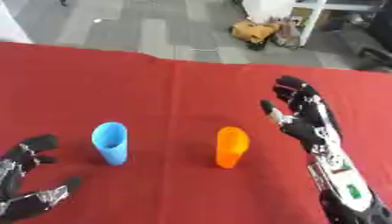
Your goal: Pour the contents of one cup into another cup.
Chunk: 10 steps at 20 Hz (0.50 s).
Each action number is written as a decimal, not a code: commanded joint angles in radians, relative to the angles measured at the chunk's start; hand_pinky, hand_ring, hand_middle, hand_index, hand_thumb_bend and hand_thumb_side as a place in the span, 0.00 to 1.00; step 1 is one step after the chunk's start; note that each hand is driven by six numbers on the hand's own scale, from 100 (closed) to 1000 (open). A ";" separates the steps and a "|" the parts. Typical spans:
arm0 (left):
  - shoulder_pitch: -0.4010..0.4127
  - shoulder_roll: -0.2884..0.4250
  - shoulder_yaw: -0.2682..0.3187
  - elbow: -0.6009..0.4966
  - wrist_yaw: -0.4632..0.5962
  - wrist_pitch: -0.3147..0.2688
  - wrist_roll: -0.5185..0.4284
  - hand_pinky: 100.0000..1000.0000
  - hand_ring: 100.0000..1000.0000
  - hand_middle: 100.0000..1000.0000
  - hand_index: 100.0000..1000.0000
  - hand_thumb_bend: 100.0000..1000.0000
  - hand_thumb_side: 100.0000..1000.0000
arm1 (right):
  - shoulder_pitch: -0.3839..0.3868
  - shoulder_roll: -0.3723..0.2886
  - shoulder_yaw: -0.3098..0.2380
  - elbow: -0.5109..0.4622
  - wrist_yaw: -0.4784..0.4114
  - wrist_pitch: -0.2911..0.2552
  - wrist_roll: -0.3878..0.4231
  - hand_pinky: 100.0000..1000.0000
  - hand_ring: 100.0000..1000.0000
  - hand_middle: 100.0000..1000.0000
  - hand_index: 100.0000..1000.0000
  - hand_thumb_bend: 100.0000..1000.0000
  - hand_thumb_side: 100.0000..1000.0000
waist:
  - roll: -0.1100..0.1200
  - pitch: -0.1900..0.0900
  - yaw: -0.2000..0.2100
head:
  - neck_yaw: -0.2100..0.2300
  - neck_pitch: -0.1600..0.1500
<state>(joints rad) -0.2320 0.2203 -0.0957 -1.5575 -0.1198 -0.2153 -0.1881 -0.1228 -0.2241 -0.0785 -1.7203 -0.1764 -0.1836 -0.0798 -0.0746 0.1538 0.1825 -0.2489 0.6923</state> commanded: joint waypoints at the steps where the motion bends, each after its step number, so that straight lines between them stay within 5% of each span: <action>1: -0.027 0.017 -0.016 0.007 0.007 0.000 -0.004 0.64 0.78 0.72 0.81 0.63 0.00 | -0.006 -0.015 -0.002 -0.009 0.004 -0.001 0.001 0.88 0.77 0.72 0.78 0.45 0.00 | 0.005 -0.014 -0.003 | 0.002 -0.001; 10: -0.091 0.004 -0.046 0.085 0.036 0.011 -0.013 0.64 0.78 0.73 0.80 0.62 0.00 | -0.005 -0.015 -0.001 -0.010 0.002 -0.001 0.002 0.88 0.77 0.72 0.78 0.45 0.00 | 0.006 -0.016 -0.010 | 0.005 0.000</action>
<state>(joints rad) -0.3070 0.2191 -0.1376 -1.4687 -0.0921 -0.2051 -0.1988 -0.1226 -0.2241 -0.0783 -1.7202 -0.1764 -0.1837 -0.0792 -0.0742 0.1530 0.1738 -0.2473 0.6923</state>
